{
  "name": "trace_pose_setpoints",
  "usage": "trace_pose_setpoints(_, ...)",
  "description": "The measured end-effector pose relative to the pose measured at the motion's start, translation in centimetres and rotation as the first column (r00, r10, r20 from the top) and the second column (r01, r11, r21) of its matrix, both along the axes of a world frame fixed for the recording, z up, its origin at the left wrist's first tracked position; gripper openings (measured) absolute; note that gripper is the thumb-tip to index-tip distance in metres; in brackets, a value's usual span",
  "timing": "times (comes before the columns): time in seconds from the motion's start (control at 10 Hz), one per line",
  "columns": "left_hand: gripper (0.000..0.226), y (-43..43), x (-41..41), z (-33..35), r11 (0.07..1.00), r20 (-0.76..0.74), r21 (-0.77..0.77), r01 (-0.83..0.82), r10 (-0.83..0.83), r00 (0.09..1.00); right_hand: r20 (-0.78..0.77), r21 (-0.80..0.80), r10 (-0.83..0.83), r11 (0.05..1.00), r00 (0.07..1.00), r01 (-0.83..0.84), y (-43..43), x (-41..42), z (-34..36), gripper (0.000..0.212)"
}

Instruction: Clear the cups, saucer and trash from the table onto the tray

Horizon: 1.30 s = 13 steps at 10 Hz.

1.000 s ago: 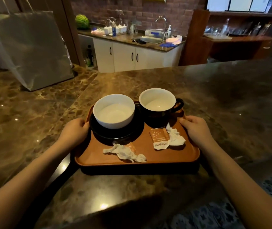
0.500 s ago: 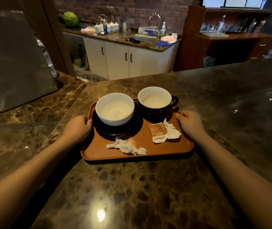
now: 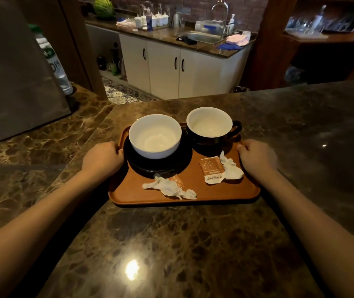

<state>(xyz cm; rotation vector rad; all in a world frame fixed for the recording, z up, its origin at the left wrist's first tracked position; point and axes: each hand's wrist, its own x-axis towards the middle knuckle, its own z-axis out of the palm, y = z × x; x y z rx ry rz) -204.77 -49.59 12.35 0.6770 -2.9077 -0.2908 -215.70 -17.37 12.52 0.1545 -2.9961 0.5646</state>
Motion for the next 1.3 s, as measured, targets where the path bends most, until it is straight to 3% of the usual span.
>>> trace_pose_setpoints(0.3,0.038,0.2,-1.6,-0.1,0.999,0.009,-0.037,-0.036,0.036,0.999,-0.027,0.107,0.037,0.994,0.999,-0.034,-0.5,-3.0,0.2,0.035)
trace_pose_setpoints(0.6,0.039,0.1,-1.6,-0.4,0.993,0.013,-0.105,-0.047,0.049,0.999,-0.090,0.032,-0.019,0.999,0.996,0.022,-0.3,-3.2,-0.7,0.022)
trace_pose_setpoints(0.9,0.041,0.7,-0.6,0.3,0.997,0.040,-0.076,-0.030,0.033,0.999,-0.029,-0.043,0.038,0.998,0.999,-0.039,0.5,-2.0,-0.2,0.021)
trace_pose_setpoints(1.2,0.040,2.9,7.4,1.3,0.998,0.069,0.061,-0.008,0.004,0.998,0.118,-0.300,0.133,0.949,0.984,-0.093,3.2,4.0,1.4,0.041)
trace_pose_setpoints(1.3,0.030,3.6,13.4,0.8,0.994,0.072,0.109,0.013,-0.021,0.997,0.088,-0.254,0.174,0.956,0.981,-0.147,4.7,8.4,3.0,0.039)
